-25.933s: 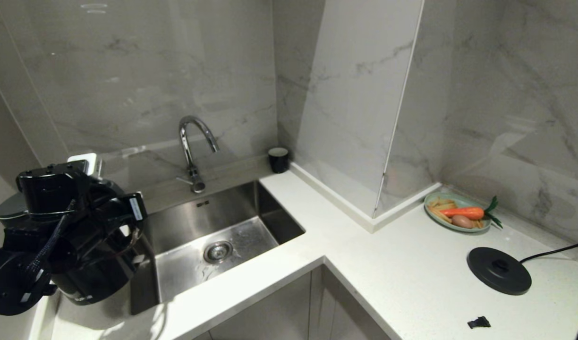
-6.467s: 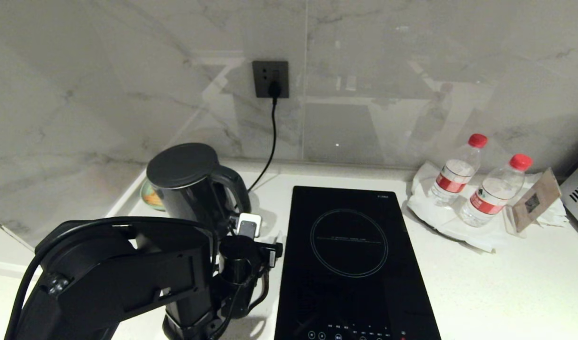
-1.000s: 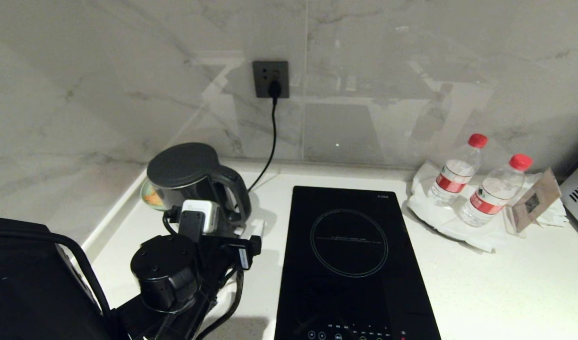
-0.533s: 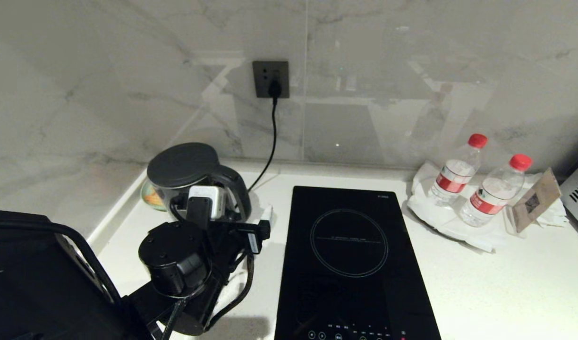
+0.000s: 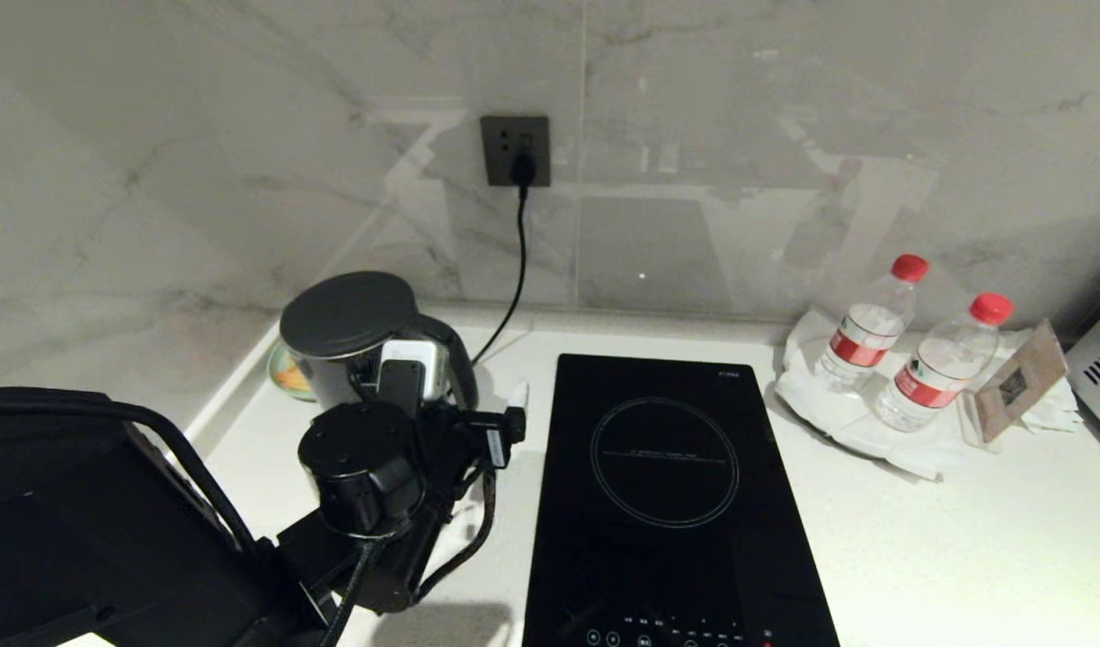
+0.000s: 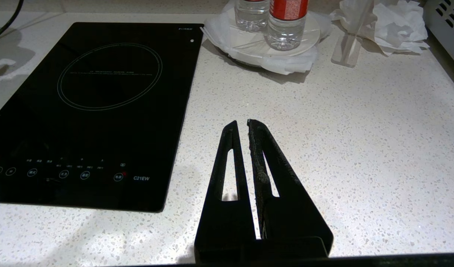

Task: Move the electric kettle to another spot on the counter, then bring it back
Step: Pick up the kettle

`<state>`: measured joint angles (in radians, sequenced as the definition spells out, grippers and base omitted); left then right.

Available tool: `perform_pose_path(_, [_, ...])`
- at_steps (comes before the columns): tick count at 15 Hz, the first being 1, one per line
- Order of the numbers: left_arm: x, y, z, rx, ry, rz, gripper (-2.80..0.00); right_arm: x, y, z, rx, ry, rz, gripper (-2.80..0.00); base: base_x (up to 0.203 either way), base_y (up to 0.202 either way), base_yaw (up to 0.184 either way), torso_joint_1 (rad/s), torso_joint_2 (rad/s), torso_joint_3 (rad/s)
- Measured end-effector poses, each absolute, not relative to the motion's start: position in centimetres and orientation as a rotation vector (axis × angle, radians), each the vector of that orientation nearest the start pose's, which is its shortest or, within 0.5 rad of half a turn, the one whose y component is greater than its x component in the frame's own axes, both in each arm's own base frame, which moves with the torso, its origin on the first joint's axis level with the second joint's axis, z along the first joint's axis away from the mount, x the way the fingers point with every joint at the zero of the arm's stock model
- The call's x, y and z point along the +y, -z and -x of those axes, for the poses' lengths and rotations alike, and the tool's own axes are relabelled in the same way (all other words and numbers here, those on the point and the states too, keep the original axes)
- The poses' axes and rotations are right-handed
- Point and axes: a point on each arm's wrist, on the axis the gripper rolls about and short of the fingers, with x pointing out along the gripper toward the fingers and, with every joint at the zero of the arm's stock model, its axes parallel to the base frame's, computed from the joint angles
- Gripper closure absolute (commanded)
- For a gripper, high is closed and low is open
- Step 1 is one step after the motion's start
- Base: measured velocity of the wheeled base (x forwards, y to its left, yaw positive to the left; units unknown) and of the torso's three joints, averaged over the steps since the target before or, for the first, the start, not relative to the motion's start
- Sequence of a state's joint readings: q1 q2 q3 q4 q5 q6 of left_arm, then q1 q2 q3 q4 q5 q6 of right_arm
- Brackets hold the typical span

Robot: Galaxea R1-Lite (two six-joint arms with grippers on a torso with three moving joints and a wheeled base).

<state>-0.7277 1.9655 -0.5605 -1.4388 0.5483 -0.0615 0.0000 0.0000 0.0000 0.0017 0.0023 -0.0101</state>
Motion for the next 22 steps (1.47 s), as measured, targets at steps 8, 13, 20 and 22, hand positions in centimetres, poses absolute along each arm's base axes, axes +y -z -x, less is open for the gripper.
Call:
perform_pose_path(8, [-20.6, -11.9, -28.0, -0.022, 0.13, 0.078, -2.8, 0.0, -7.5, 2.3, 0.002, -0.003, 0.01, 0.0, 0.0, 0.0, 0.0, 0.0, 0.0, 0.0])
perform_pose_path(13, [-20.4, -12.1, -29.4, -0.027, 0.095, 0.082, -2.8, 0.0, -7.5, 2.3, 0.002, -0.003, 0.01, 0.0, 0.0, 0.0, 0.0, 0.0, 0.0, 0.0])
perform_pose_path(20, [-19.5, -12.0, -30.3, -0.018, 0.065, 0.075, -2.8, 0.0, -7.5, 2.3, 0.002, -0.003, 0.011, 0.0, 0.0, 0.0, 0.0, 0.0, 0.0, 0.0])
perform_pose_path(22, [-19.4, -11.6, -29.9, -0.003, 0.067, 0.069, -2.8, 0.0, -7.5, 2.3, 0.002, -0.003, 0.01, 0.0, 0.0, 0.0, 0.0, 0.0, 0.0, 0.0])
